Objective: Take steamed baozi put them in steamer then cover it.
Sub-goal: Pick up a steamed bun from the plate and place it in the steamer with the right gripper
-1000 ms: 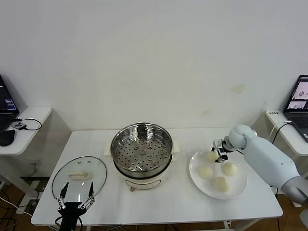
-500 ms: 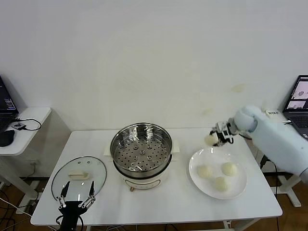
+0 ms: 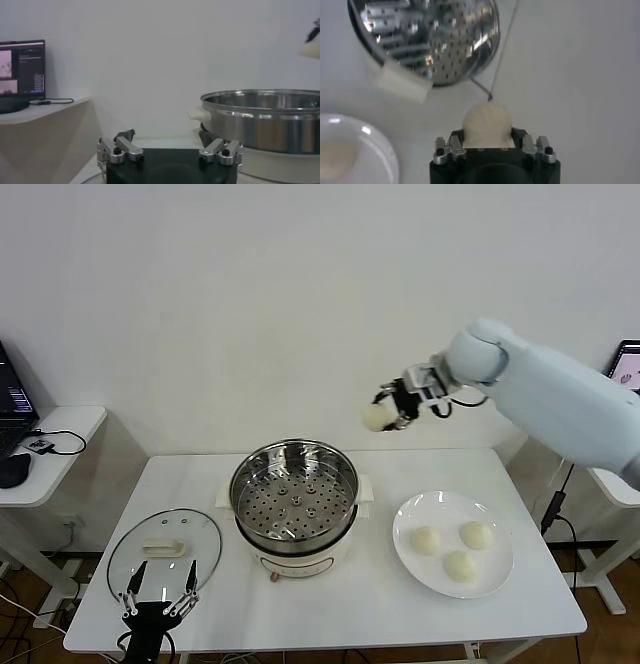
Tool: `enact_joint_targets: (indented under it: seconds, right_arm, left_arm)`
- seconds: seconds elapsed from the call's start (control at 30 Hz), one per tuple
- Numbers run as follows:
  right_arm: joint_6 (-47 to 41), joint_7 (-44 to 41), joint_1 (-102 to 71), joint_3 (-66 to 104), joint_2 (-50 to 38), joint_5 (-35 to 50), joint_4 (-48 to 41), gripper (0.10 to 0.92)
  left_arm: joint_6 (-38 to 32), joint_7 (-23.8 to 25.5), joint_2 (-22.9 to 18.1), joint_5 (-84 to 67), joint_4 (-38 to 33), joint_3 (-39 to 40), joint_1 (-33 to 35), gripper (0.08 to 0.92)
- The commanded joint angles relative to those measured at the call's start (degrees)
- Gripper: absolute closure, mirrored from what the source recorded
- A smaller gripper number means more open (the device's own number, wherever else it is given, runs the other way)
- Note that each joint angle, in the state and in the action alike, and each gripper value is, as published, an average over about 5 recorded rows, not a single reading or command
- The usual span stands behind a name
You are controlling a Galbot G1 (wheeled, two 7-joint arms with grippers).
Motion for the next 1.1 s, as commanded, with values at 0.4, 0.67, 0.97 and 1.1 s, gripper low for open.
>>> enact_joint_targets:
  seconds: [0.4, 0.67, 0.97, 1.1]
  right_arm:
    - [12.7, 3.8, 1.6, -12.3, 16.0, -7.2, -2.8, 0.423]
    - [19.4, 6.6, -0.8, -13.7, 19.5, -15.6, -8.0, 0.415]
    - [24.2, 8.1, -3.1, -12.9, 21.2, -23.5, -12.9, 0.398]
    - [25.0, 8.3, -4.2, -12.5, 21.2, -25.1, -14.4, 0.397]
  left_arm:
    - [-0.3, -0.2, -0.9, -0.4, -0.3, -1.1, -0.1, 0.177]
    - [-1.0, -0.5, -1.4, -0.2, 0.0, -1.4, 0.3, 0.177]
    - [-1.1, -0.5, -1.5, -0.1, -0.3, -1.4, 0.4, 0.177]
    - [-1.1, -0.4, -1.5, -0.1, -0.3, -1.4, 0.4, 0.177]
